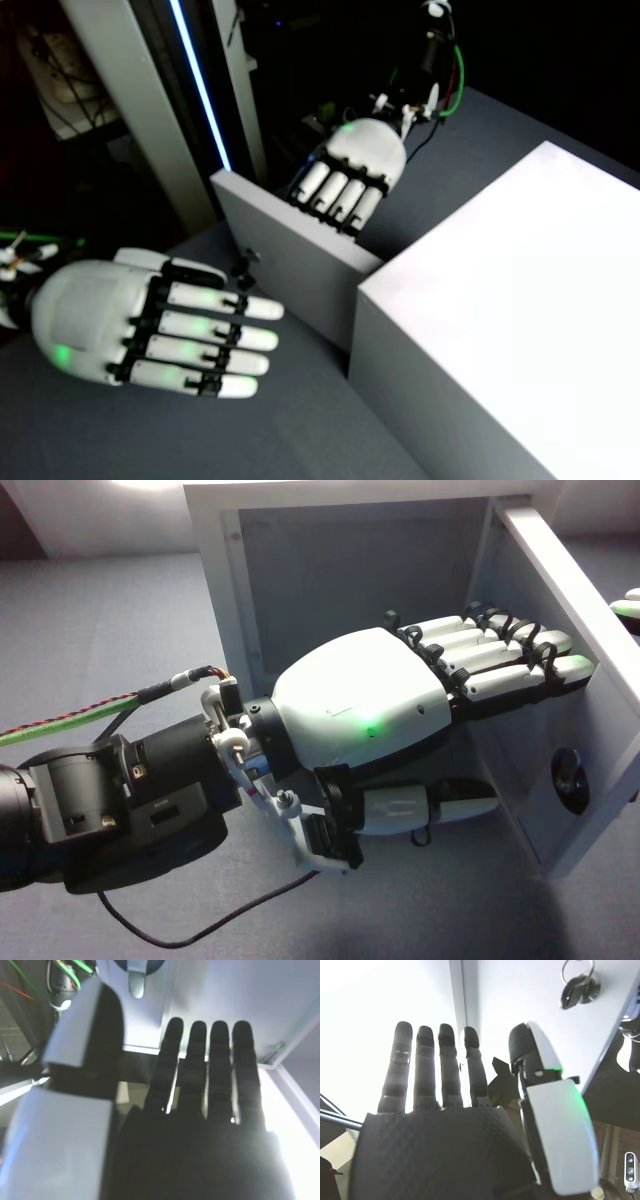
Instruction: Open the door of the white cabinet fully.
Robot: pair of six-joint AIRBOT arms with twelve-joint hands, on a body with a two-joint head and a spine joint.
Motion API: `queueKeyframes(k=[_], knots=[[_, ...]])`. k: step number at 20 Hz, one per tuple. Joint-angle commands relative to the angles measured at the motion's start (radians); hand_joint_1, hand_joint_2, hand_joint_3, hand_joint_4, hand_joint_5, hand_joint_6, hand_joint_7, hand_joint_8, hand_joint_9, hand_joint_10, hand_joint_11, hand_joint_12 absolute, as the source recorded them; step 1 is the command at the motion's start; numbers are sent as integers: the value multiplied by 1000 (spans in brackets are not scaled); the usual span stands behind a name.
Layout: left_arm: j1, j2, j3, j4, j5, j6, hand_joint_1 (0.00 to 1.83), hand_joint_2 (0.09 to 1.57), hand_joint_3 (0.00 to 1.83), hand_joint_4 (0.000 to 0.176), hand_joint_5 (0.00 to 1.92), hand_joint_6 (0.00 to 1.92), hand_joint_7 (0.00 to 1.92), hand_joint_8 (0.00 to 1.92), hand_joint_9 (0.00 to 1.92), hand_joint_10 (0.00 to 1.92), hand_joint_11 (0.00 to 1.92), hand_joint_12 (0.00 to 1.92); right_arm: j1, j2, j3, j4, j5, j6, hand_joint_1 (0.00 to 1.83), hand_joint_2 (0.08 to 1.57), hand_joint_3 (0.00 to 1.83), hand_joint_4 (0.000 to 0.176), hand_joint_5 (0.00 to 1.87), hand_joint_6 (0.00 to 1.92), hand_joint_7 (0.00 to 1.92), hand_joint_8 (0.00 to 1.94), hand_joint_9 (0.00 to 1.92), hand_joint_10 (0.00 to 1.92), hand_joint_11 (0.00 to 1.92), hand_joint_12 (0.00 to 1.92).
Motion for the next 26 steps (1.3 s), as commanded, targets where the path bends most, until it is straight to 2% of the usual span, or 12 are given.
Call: queueKeyframes(k=[1, 2, 4, 5, 7, 10, 13, 15, 20, 22, 24, 26], knots=[[-11, -1, 0, -10, -121, -5, 636, 1338, 3, 0, 202, 9, 173, 7, 183, 7, 205, 99, 6, 3, 3, 25, 121, 14, 581, 1309, 0, 46, 317, 2, 262, 1, 200, 1, 0, 473], [-11, 0, 0, -10, -121, -5, 607, 1349, 7, 0, 198, 5, 172, 4, 181, 4, 192, 90, 6, 3, 3, 25, 121, 14, 594, 1308, 0, 41, 322, 2, 269, 3, 210, 4, 13, 488], [-6, 16, -9, -11, -127, -6, 445, 1361, 10, 0, 115, 2, 121, 1, 135, 1, 146, 65, 6, 3, 3, 25, 121, 19, 602, 1299, 0, 66, 332, 4, 275, 2, 197, 2, 0, 437], [1, 36, -20, -11, -130, -6, 586, 1305, 0, 0, 148, 4, 151, 3, 169, 4, 173, 62, 6, 3, 3, 26, 121, 21, 619, 1312, 0, 36, 315, 3, 261, 3, 196, 1, 0, 512], [25, 76, -42, -29, -141, -6, 728, 1278, 0, 0, 261, 12, 263, 12, 238, 9, 223, 73, 6, 3, 3, 26, 121, 21, 641, 1320, 0, 29, 308, 0, 251, 0, 196, 0, 0, 543], [72, 135, -66, -66, -171, -7, 441, 1417, 28, 0, 370, 4, 308, 1, 288, 1, 265, 83, 6, 7, 2, 35, 123, 21, 659, 1354, 9, 0, 293, 0, 259, 2, 218, 6, 11, 546], [115, 207, -99, -87, -197, -7, 530, 1395, 11, 0, 310, 5, 287, 4, 289, 3, 279, 90, 6, 17, -3, 40, 131, 21, 661, 1373, 1, 25, 265, 0, 238, 0, 202, 0, 28, 483], [151, 256, -122, -110, -225, -5, 354, 1460, 22, 0, 260, 2, 218, 3, 232, 2, 200, 56, 6, 17, -5, 48, 143, 21, 643, 1371, 0, 0, 269, 2, 228, 0, 204, 0, 38, 457], [308, 352, -168, -295, -429, 9, 325, 1467, 6, 0, 219, 0, 194, 3, 168, 0, 141, 45, 6, 22, -8, 88, 207, 21, 670, 1384, 6, 0, 255, 0, 228, 0, 166, 0, 12, 269], [388, 394, -192, -395, -544, 34, 405, 1398, 7, 0, 249, 5, 191, 2, 203, 1, 18, 556, 5, 29, -18, 107, 245, 19, 693, 1414, 8, 0, 249, 1, 217, 5, 174, 6, 40, 287], [464, 431, -212, -488, -655, 48, 518, 1396, 3, 0, 206, 13, 138, 13, 83, 25, 0, 151, 2, 32, -28, 125, 290, 18, 765, 1422, 0, 0, 259, 1, 234, 1, 189, 2, 29, 417], [523, 451, -218, -568, -740, 53, 451, 1345, 0, 0, 236, 6, 180, 6, 103, 10, 20, 52, 0, 32, -34, 133, 333, 18, 778, 1406, 0, 0, 299, 1, 258, 2, 228, 1, 102, 360]])
